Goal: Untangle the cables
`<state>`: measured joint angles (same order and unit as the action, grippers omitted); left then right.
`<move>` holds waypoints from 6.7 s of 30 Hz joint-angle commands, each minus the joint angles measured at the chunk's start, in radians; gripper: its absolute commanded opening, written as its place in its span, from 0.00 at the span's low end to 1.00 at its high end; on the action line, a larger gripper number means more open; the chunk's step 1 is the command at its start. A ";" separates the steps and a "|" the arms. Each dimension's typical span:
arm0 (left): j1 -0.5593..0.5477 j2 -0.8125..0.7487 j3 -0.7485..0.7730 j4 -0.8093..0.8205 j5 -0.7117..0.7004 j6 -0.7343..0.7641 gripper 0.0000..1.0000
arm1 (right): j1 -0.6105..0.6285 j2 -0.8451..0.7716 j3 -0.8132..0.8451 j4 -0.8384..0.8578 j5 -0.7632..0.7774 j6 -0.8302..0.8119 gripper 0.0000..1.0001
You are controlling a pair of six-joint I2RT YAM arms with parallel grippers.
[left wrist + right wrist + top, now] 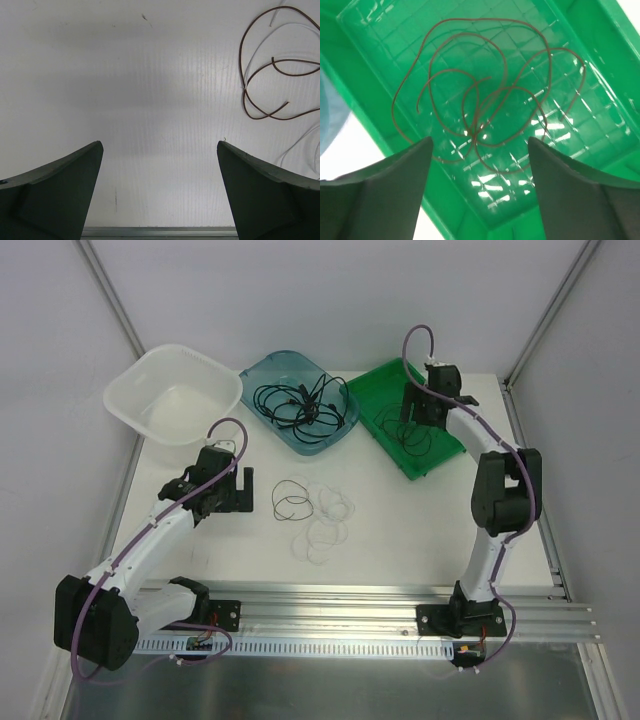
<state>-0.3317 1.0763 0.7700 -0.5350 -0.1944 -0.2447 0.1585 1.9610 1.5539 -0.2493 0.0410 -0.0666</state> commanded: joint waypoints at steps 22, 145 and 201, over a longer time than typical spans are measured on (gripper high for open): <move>0.008 -0.035 0.003 0.013 0.006 0.010 0.99 | 0.639 -0.515 -0.356 -0.222 0.017 0.270 0.88; 0.207 -0.038 0.005 0.000 0.041 -0.054 0.99 | 0.932 -0.490 0.262 -0.602 -0.199 -0.329 0.01; -0.401 0.141 -0.075 0.601 0.222 -0.188 0.99 | 0.734 -0.735 -0.015 -0.499 -0.076 0.119 0.01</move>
<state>-0.7078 1.1297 0.6327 -0.0269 0.0956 -0.4580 0.8936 1.2572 1.5105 -0.7399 -0.0090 0.0559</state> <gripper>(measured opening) 0.992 0.015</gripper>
